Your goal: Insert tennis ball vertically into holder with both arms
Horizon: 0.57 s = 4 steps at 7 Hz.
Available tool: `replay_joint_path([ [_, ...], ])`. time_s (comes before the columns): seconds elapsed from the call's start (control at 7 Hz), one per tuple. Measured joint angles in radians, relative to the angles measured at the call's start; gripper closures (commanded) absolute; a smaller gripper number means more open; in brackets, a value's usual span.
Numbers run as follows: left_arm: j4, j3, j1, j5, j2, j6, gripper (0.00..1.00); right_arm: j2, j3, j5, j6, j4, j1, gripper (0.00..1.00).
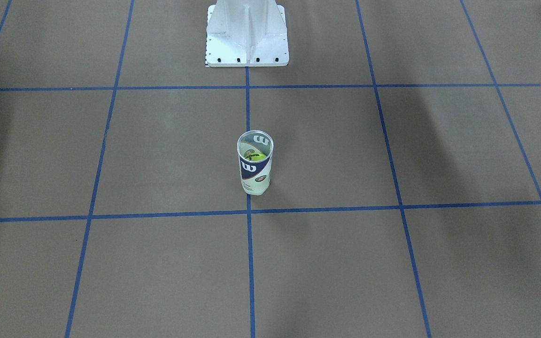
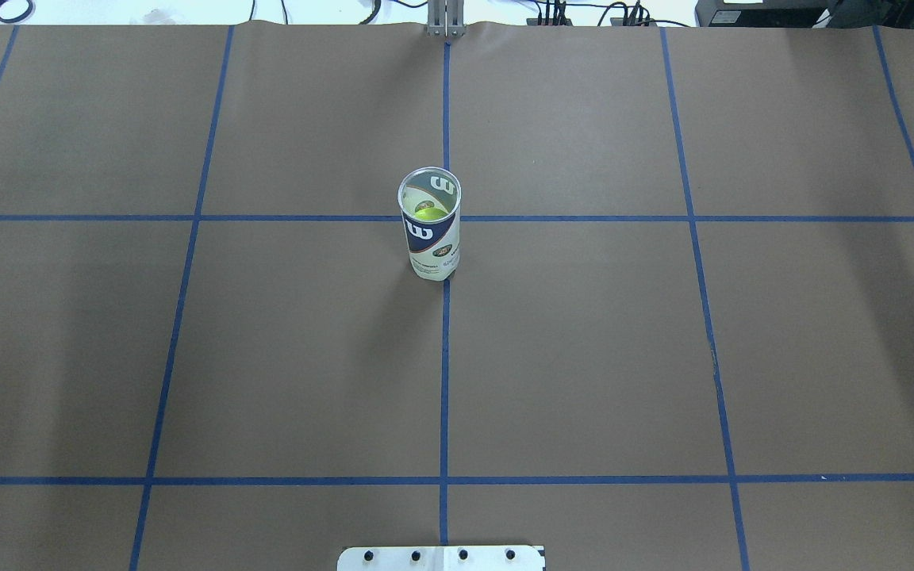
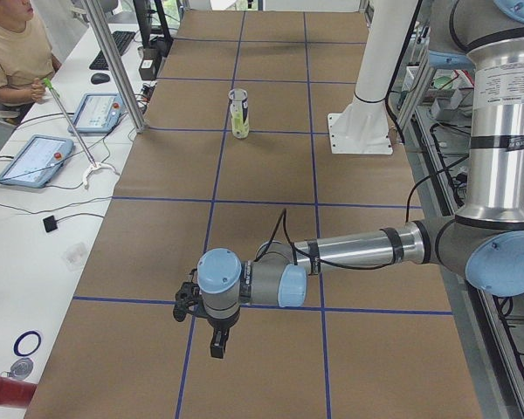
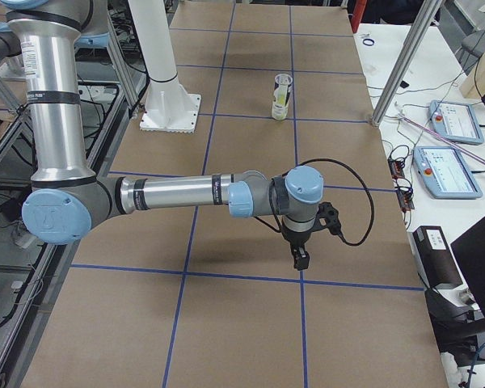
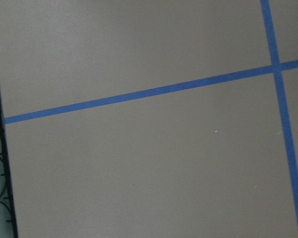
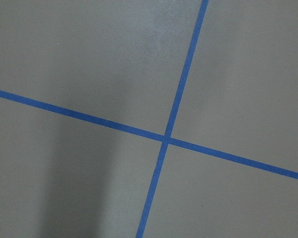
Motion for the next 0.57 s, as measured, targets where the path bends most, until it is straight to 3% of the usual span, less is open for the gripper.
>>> replay_joint_path([
  [0.29, 0.126, -0.094, 0.000, -0.009, 0.004, -0.008, 0.00, 0.005, 0.009, 0.001, 0.051, 0.000, 0.000, 0.01],
  [0.57, 0.156, -0.133, -0.002, -0.008, 0.014, -0.011, 0.00, 0.013, 0.016, 0.017, 0.117, 0.002, -0.002, 0.01],
])
